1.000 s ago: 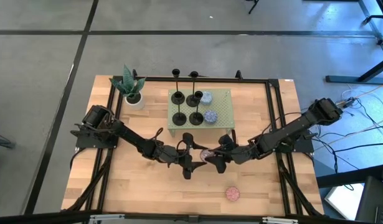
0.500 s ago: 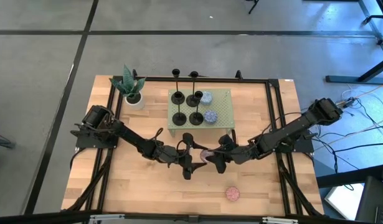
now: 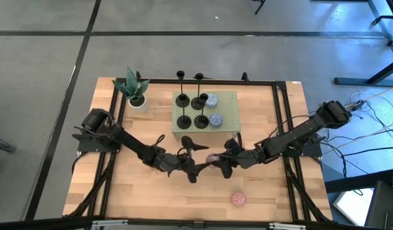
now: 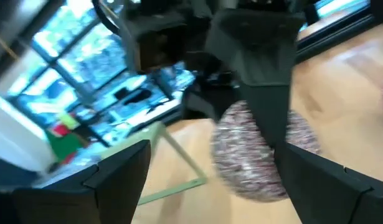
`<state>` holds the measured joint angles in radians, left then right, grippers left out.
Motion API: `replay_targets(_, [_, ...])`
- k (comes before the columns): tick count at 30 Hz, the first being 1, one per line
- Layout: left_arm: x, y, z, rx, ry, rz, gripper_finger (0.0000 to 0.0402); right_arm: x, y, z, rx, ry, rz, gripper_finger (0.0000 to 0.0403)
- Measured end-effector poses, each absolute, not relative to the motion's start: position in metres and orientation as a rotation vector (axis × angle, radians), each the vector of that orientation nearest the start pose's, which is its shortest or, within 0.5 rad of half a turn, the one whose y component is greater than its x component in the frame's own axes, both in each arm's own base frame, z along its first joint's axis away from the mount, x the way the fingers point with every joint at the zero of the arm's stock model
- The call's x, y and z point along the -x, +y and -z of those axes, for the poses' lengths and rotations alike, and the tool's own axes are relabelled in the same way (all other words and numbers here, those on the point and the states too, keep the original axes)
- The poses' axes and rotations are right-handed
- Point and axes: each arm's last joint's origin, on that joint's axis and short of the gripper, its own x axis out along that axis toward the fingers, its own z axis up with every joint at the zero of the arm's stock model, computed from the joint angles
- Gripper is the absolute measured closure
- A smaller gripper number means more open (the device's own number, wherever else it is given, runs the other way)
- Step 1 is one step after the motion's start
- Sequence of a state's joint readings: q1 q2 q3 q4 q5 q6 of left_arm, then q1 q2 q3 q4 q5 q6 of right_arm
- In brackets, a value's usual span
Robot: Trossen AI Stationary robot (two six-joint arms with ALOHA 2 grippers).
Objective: Pick & Place candle stick holders
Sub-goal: Put the red scented candle on the shelf
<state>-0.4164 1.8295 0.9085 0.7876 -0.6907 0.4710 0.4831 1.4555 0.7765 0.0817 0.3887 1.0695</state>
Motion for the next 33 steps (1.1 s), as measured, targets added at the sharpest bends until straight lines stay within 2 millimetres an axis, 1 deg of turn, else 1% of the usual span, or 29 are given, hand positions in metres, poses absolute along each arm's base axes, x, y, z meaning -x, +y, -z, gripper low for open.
replay_targets(4, [-0.341,-0.142,-0.196,-0.587,0.180,-0.308,0.0064,-0.267,0.129,-0.208,-0.811,0.551,0.149,0.0215])
replay_targets(6, [-0.337,-0.144,-0.199,-0.584,0.191,-0.391,0.0064,-0.266,0.130,-0.210,-0.821,0.566,0.120,0.0215])
replay_targets(9, [-0.332,-0.146,-0.201,-0.588,0.222,-0.528,0.0064,-0.263,0.130,-0.218,-0.842,0.559,0.078,0.0215])
replay_targets(13, [-0.321,-0.153,-0.210,-0.604,0.249,-0.667,0.0064,-0.253,0.126,-0.238,-0.846,0.512,0.024,0.0215])
replay_targets(17, [-0.307,-0.161,-0.226,-0.599,0.259,-0.768,0.0064,-0.235,0.118,-0.263,-0.810,0.456,-0.010,0.0216])
replay_targets(19, [-0.298,-0.164,-0.236,-0.595,0.268,-0.817,0.0064,-0.224,0.110,-0.272,-0.779,0.431,0.031,0.0216])
replay_targets(22, [-0.284,-0.169,-0.249,-0.606,0.303,-0.896,0.0064,-0.205,0.096,-0.282,-0.727,0.397,0.151,0.0216])
replay_targets(24, [-0.276,-0.173,-0.258,-0.616,0.305,-0.886,0.0064,-0.194,0.083,-0.285,-0.690,0.373,0.260,0.0214])
replay_targets(27, [-0.263,-0.176,-0.273,-0.567,0.271,-0.862,0.0064,-0.182,0.064,-0.288,-0.659,0.342,0.417,0.0210])
replay_targets(30, [-0.251,-0.173,-0.286,-0.513,0.242,-0.855,0.0064,-0.178,0.046,-0.287,-0.689,0.333,0.535,0.0208])
replay_targets(33, [-0.245,-0.169,-0.296,-0.443,0.207,-0.855,0.0064,-0.182,0.032,-0.282,-0.707,0.388,0.568,0.0207])
